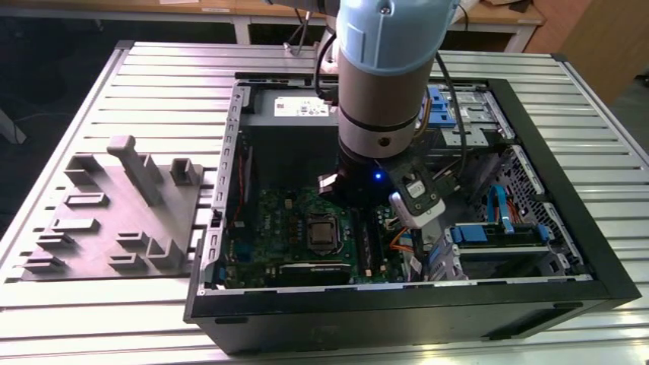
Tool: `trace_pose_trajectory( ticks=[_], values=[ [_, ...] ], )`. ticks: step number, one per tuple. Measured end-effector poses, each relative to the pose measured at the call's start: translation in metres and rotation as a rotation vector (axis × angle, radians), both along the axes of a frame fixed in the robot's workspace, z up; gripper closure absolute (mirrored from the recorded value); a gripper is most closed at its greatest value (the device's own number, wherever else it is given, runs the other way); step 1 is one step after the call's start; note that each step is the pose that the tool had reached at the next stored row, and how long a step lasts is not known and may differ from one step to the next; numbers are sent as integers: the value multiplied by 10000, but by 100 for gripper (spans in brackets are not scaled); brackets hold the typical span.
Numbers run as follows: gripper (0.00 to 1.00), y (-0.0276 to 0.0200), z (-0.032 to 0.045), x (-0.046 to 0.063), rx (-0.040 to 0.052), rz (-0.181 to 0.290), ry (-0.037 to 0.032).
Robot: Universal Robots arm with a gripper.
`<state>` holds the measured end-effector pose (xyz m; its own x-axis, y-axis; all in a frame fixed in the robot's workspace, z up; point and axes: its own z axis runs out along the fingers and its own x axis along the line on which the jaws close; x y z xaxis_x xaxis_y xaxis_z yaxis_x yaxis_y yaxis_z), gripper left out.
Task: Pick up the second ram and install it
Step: 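Insert the second ram into the second slot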
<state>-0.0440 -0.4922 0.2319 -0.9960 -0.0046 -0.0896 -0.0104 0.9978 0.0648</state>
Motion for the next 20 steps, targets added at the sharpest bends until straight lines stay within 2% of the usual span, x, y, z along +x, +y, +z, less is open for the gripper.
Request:
trace_pose_trajectory(
  ticks=[20],
  values=[
    [89, 0, -34, -15, 9, 8, -1]
  ],
)
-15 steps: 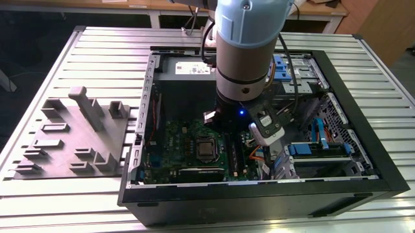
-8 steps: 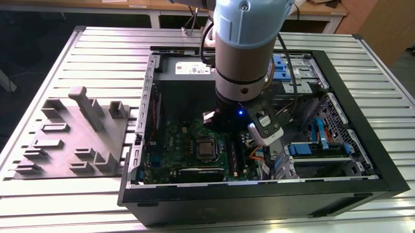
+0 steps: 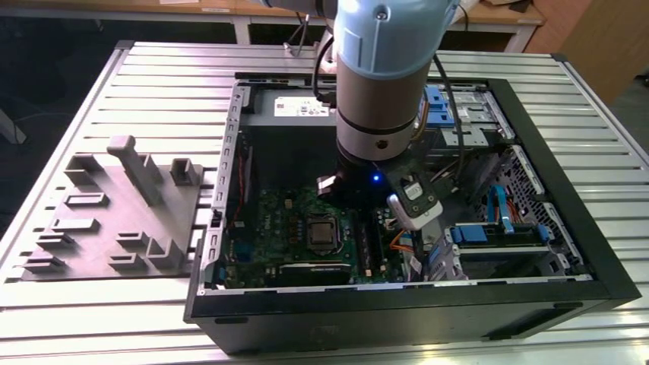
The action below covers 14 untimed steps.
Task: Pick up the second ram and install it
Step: 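Insert the second ram into the second slot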
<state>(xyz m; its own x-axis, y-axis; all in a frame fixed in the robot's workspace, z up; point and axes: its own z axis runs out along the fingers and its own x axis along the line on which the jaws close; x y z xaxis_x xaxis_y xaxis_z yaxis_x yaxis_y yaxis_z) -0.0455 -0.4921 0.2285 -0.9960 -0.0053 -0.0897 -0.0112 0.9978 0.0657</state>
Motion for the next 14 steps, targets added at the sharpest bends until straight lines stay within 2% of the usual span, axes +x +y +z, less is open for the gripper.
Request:
trace_pose_trajectory(
  ticks=[4, 8, 14],
  values=[
    [89, 0, -1, 1, 4, 40, 0],
    [89, 0, -2, 1, 106, 40, -1],
    [89, 0, -6, 2, 105, 41, 0]
  ],
)
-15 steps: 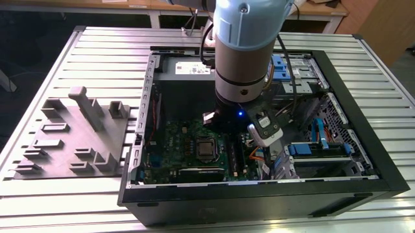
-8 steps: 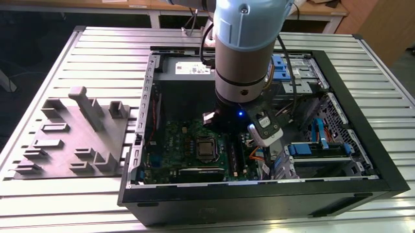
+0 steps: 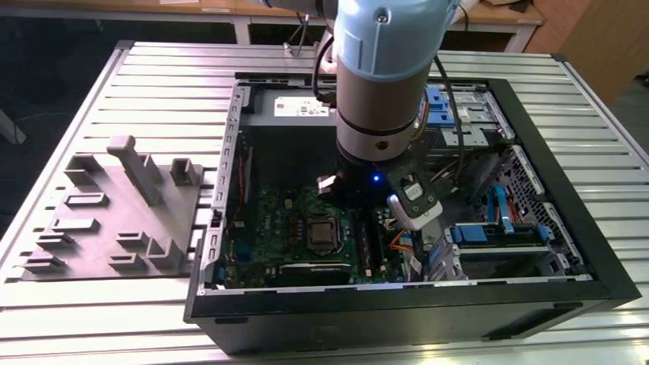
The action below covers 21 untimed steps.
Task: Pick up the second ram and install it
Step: 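Insert the second ram into the second slot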
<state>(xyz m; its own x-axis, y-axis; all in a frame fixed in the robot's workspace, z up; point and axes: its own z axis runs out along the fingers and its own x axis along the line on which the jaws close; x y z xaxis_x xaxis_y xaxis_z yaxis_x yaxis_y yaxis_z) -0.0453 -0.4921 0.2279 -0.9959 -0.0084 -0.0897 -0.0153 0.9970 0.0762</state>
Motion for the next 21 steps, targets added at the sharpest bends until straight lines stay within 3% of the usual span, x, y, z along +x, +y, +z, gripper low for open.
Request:
trace_pose_trajectory(
  ticks=[21],
  values=[
    [89, -3, -32, 0, -53, -12, 0]
  ],
)
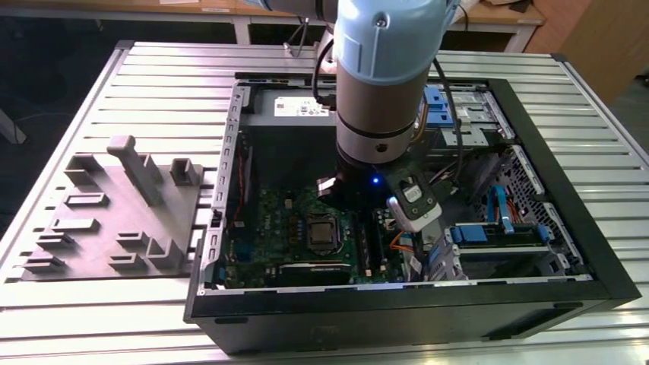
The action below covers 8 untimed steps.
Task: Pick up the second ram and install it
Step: 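Insert the second ram into the second slot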
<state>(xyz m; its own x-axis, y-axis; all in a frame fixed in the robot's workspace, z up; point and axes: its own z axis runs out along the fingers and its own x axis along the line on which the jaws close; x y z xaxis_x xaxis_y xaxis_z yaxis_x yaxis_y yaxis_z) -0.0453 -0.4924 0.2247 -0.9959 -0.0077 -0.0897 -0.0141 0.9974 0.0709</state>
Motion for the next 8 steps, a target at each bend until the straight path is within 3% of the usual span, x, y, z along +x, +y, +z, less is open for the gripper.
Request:
trace_pose_trajectory(
  ticks=[8],
  values=[
    [89, 0, -2, 0, 1, -182, 0]
  ],
)
